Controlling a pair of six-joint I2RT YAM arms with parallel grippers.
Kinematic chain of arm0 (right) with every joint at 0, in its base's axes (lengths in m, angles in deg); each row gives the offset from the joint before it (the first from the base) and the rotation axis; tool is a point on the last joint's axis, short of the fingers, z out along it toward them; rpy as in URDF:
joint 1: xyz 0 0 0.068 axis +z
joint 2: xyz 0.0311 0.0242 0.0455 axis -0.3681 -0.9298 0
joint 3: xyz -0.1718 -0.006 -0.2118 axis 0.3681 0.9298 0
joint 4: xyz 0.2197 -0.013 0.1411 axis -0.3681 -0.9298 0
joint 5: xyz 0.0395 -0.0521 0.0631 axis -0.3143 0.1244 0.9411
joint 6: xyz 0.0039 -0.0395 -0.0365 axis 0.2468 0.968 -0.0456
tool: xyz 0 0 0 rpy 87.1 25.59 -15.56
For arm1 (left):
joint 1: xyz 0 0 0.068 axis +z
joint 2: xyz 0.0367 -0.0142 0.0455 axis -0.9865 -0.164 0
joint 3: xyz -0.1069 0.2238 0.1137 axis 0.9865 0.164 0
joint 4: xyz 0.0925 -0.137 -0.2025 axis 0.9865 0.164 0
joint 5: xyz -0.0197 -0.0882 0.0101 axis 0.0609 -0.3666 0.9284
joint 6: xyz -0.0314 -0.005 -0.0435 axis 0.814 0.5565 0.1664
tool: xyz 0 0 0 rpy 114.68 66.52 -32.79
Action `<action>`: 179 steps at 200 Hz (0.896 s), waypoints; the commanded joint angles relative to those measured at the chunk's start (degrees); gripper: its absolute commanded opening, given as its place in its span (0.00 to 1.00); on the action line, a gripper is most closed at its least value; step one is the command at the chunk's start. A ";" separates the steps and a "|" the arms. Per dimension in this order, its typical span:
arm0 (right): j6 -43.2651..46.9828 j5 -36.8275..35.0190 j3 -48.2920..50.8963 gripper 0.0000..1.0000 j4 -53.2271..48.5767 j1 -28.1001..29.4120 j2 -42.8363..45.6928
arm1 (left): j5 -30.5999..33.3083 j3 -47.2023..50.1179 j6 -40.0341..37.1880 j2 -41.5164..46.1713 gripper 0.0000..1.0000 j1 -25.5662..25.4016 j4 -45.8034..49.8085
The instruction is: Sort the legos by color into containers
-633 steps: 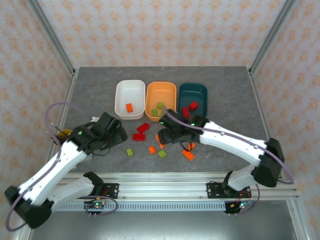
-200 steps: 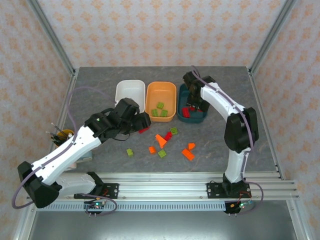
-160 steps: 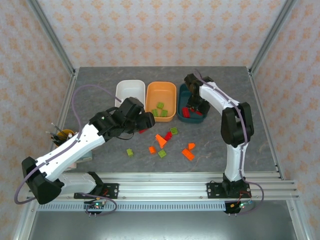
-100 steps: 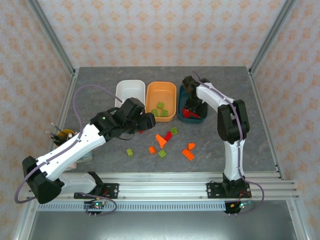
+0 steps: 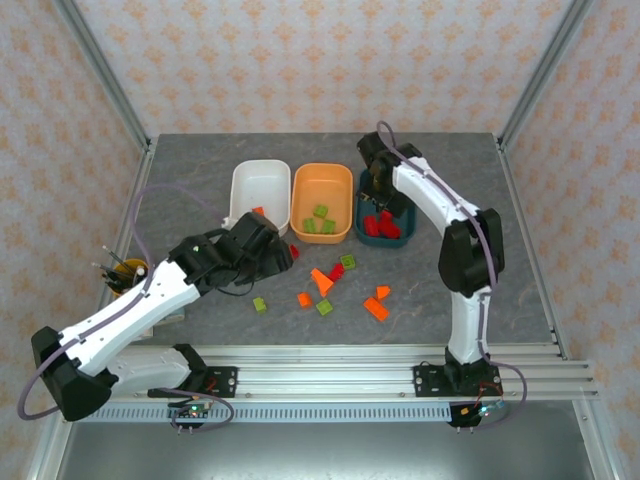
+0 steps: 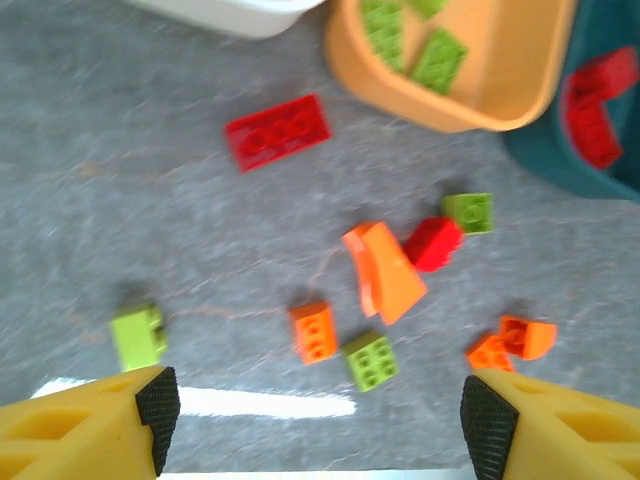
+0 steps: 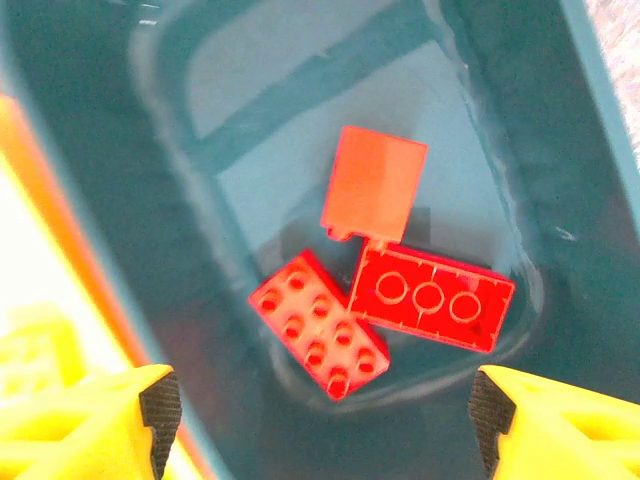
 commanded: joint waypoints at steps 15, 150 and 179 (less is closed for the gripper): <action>9.23 -1.10 11.15 0.75 8.90 7.75 17.34 | -0.79 10.28 9.65 2.10 0.81 -0.30 5.54; 12.10 12.22 40.34 0.73 21.00 19.00 39.58 | -7.13 21.07 5.57 -13.86 0.51 7.40 -14.06; 11.63 11.65 39.35 0.73 20.95 18.99 38.92 | -6.65 20.67 4.58 -15.44 0.49 7.45 -14.13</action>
